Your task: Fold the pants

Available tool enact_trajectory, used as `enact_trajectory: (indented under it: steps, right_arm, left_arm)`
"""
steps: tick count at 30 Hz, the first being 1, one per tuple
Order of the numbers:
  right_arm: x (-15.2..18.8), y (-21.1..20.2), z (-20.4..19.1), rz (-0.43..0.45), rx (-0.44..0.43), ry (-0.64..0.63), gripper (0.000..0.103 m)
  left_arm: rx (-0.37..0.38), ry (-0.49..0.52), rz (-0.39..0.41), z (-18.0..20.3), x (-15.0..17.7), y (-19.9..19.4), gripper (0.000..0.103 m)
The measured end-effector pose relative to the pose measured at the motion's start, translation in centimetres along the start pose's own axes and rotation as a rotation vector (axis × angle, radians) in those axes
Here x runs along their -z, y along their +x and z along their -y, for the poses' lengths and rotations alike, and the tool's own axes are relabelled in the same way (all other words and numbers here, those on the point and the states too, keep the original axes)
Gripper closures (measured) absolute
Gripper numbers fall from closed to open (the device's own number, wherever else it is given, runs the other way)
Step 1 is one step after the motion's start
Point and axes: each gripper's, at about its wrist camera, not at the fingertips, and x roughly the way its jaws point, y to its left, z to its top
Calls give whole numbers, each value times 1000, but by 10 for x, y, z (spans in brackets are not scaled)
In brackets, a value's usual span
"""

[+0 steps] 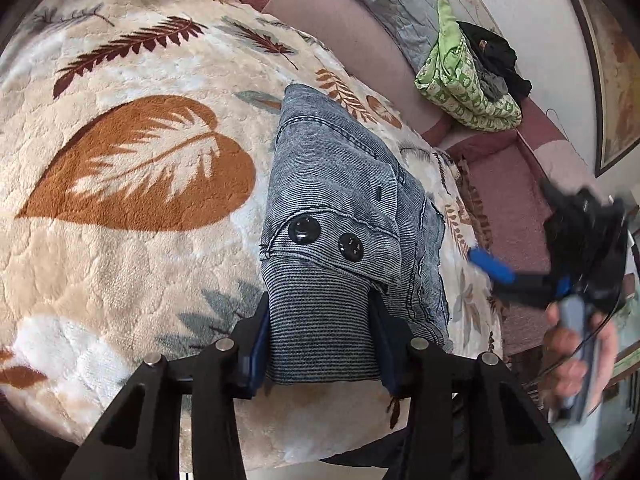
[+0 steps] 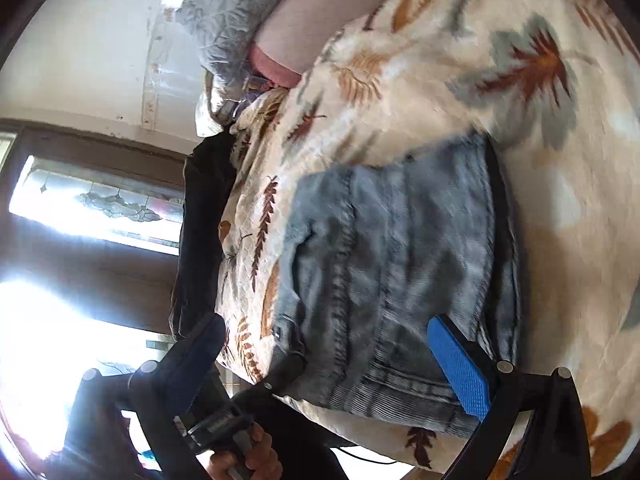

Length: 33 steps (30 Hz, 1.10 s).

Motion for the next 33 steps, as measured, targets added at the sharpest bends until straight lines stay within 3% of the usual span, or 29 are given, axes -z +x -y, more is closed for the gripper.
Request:
enact_trajectory:
  steps: [3, 8, 10, 13, 16, 18, 19, 21, 23, 28, 33]
  right_arm:
    - [-45, 30, -62, -94, 136, -178, 1]
    - [-85, 148, -132, -332, 492, -425, 1]
    - [-89, 190, -141, -405, 629, -515, 1]
    - [-92, 229, -131, -494, 750, -559, 3]
    - [-90, 257, -122, -580, 846, -595, 19]
    - [-87, 268, -112, -627, 883, -593, 37]
    - [-85, 271, -108, -647, 901, -596, 56]
    - [-81, 272, -104, -655, 900, -611, 66]
    - [-77, 269, -108, -639, 888, -632, 85]
    - [-79, 240, -125, -484, 847, -678, 93]
    - [-85, 228, -99, -395, 801, -608, 93]
  left_arm:
    - [-20, 33, 15, 0, 3, -3, 58]
    - [-16, 51, 20, -3, 3, -3, 58]
    - [-21, 59, 25, -3, 4, -3, 58]
    - [-43, 93, 37, 2, 7, -2, 58]
    - [-49, 104, 41, 5, 7, -1, 58]
    - [-49, 105, 43, 6, 7, -1, 58]
    - [-52, 110, 45, 7, 7, -1, 58]
    - [-55, 114, 47, 8, 7, -1, 58]
    - [-60, 123, 51, 9, 8, -1, 58]
    - [-99, 182, 80, 21, 15, -4, 58]
    - [-123, 191, 94, 22, 16, -4, 58]
